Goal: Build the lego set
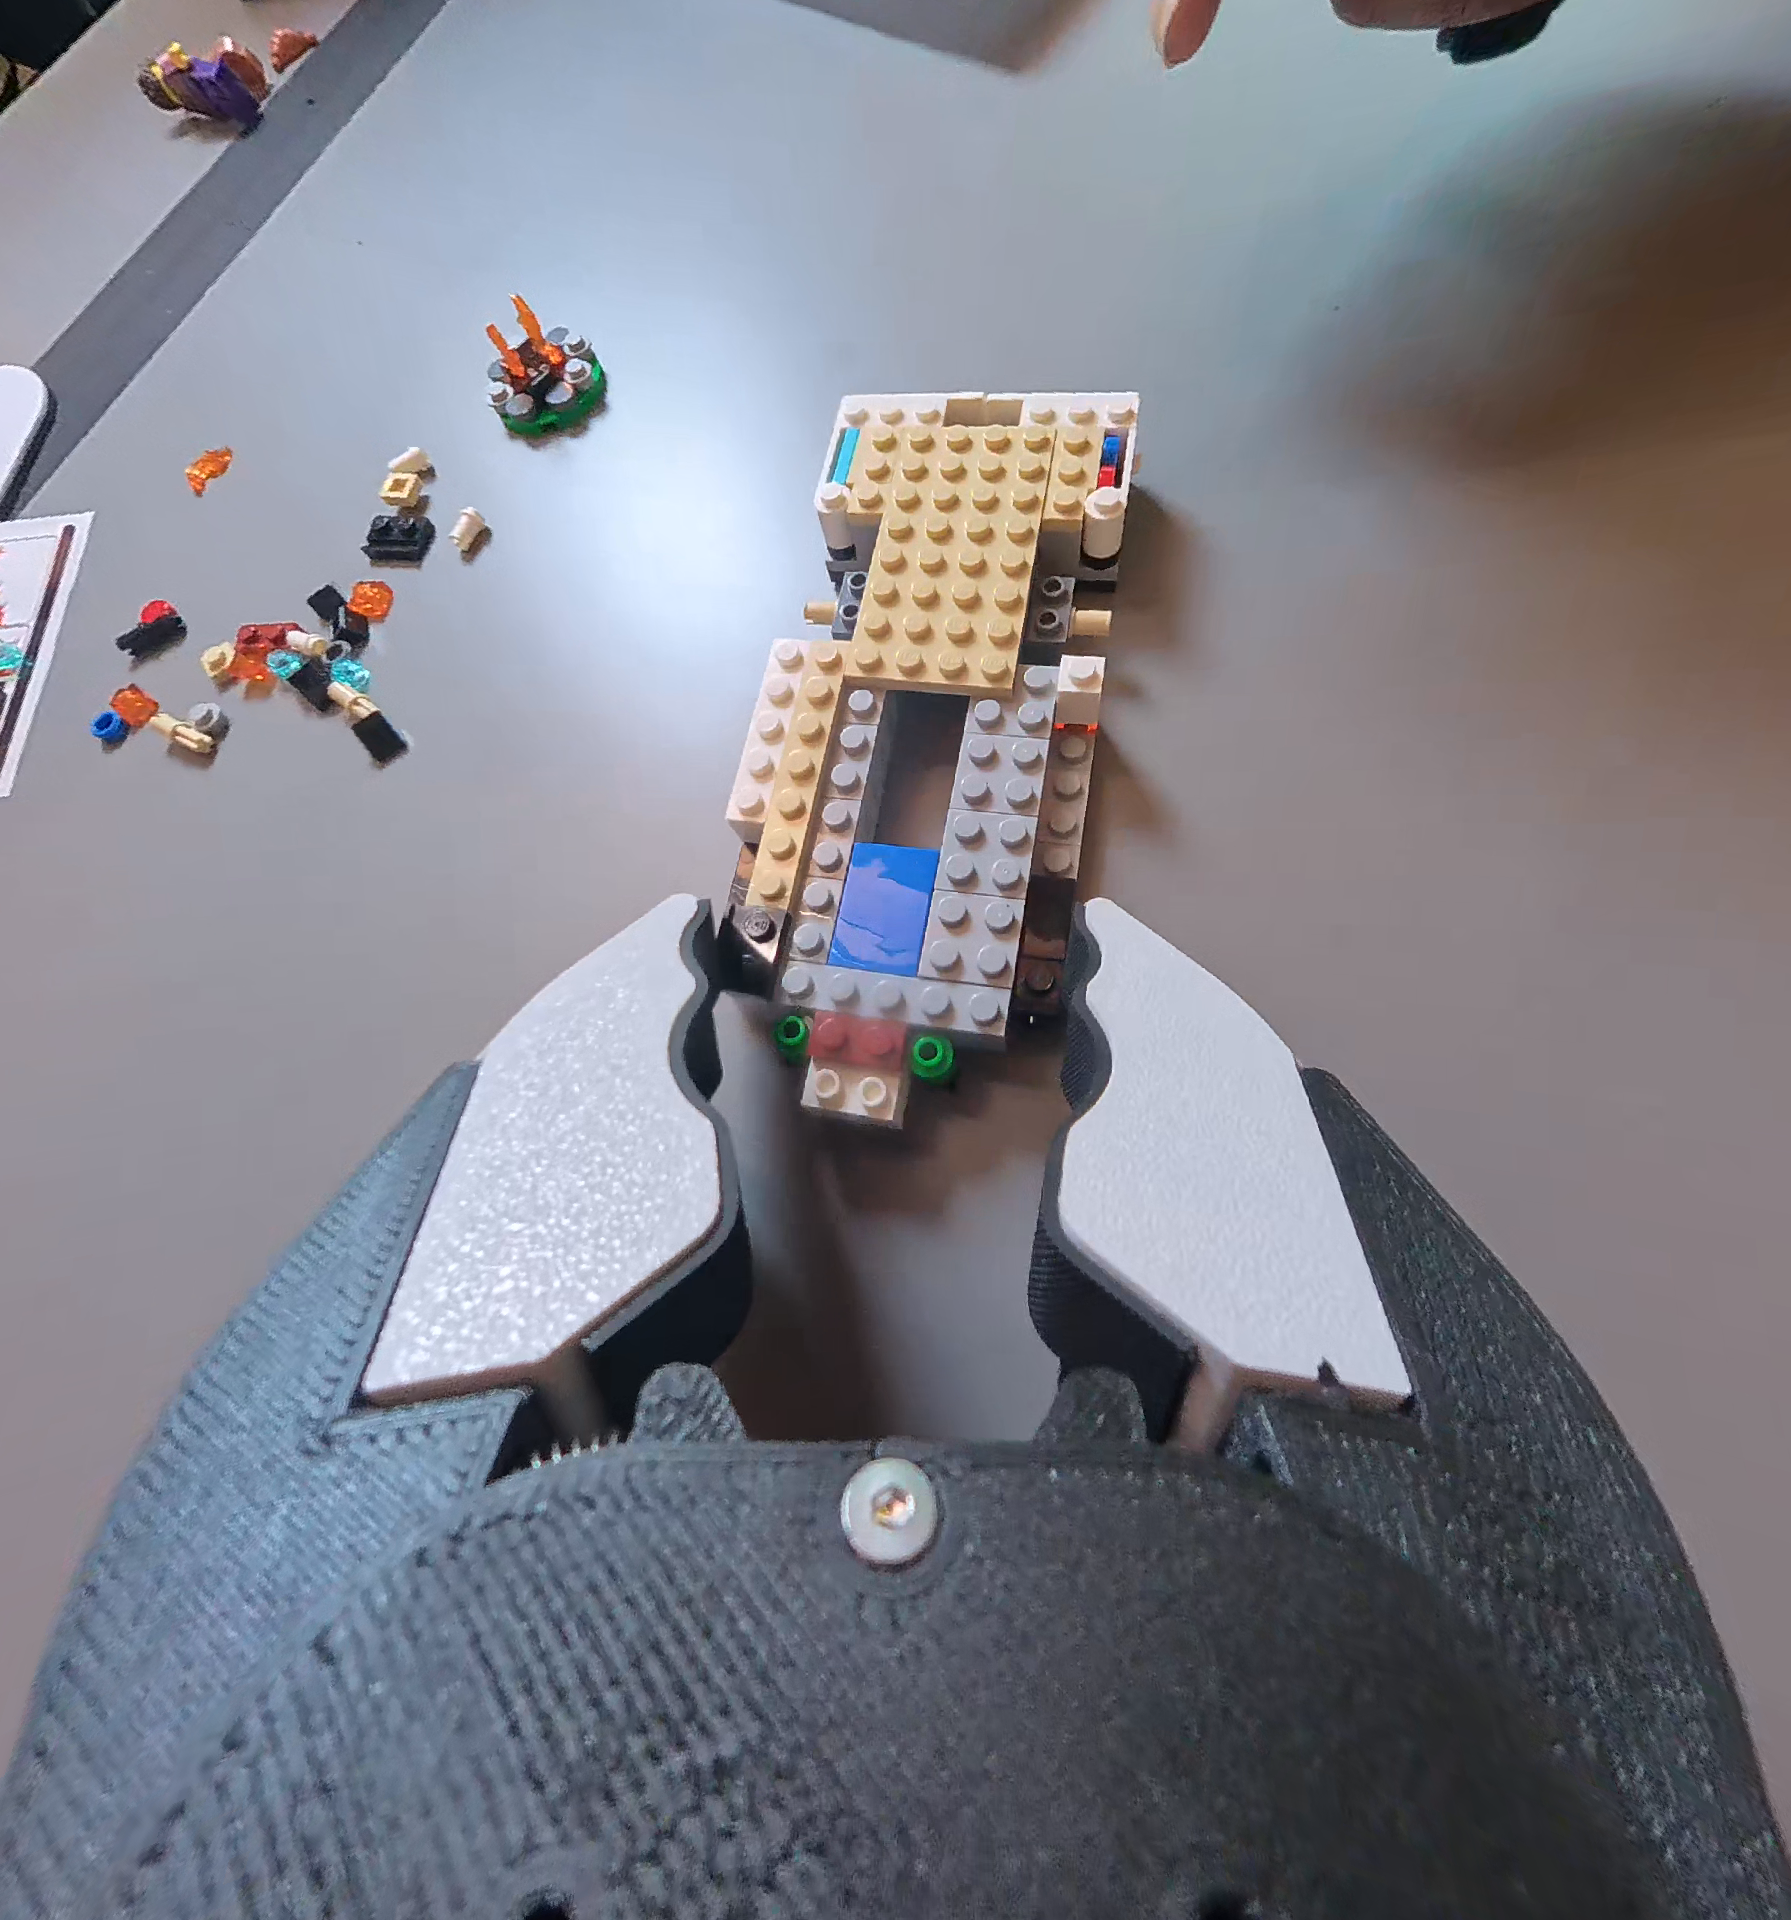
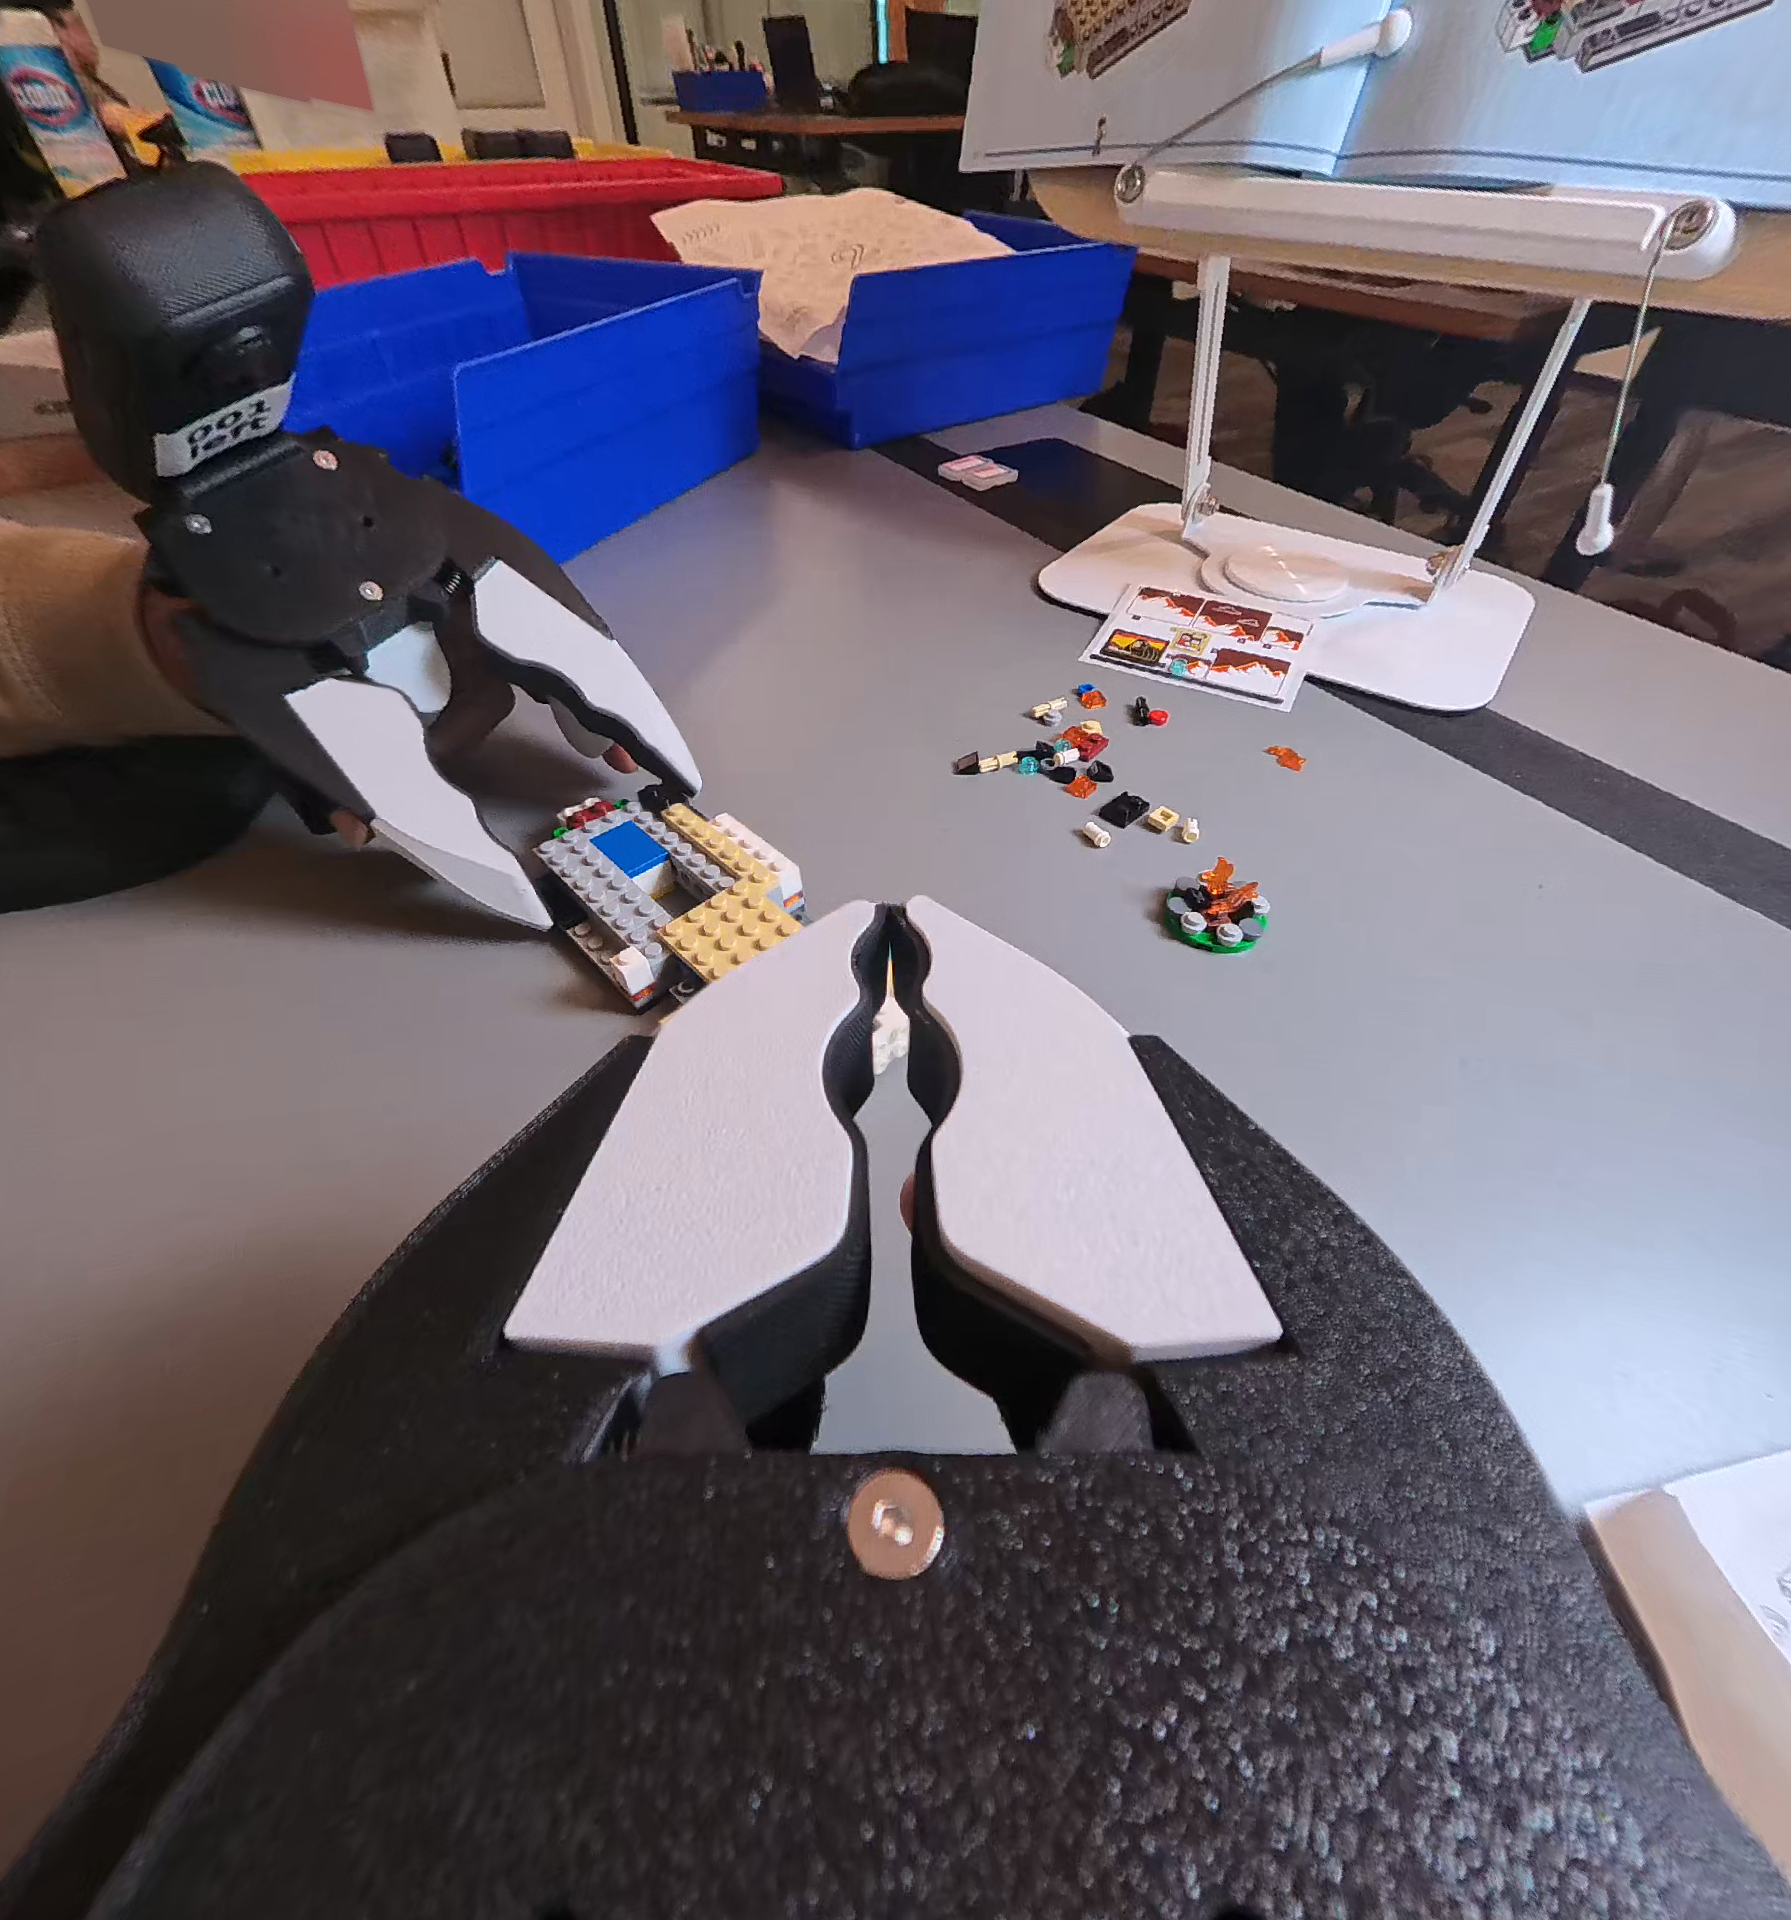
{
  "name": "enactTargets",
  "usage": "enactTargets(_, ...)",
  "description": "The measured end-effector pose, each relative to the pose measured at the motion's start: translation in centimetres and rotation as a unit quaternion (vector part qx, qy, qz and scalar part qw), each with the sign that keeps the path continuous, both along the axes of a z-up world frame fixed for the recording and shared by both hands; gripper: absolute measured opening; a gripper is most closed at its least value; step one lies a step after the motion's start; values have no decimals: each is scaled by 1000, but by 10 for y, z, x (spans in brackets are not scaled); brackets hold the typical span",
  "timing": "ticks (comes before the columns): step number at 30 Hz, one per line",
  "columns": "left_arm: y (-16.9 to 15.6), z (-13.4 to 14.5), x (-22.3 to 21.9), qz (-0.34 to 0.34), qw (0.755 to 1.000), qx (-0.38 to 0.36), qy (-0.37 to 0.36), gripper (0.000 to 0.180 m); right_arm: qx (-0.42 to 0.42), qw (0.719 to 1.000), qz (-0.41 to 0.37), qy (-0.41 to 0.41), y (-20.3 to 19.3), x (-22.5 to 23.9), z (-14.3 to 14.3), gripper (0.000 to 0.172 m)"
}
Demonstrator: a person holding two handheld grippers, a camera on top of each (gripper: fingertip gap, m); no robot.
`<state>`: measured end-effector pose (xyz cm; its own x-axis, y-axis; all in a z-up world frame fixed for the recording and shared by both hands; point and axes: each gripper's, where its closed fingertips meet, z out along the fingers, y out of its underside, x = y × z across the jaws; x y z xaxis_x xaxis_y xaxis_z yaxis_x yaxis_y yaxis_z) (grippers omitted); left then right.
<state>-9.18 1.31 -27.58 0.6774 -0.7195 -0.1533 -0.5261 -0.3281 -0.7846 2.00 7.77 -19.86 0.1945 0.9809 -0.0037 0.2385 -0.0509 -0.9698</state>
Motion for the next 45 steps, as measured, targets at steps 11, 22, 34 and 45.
enactTargets(11, 4, 32, -1, 9, 994, 20, -111, 65, 10, 1000, -3, 15, 3, 5, 0, 0)
enactTargets(22, 13, 125, -68, 142, 934, 232, -232, 2, 50, 992, -79, 86, 22, 14, 18, 0)
enactTargets(34, 21, 117, -106, 229, 919, 242, -212, 0, 100, 985, -116, 73, 30, 17, 16, 3)
enactTargets(45, 22, 117, -107, 232, 916, 251, -211, 0, 81, 988, -114, 70, 33, 19, 12, 16)
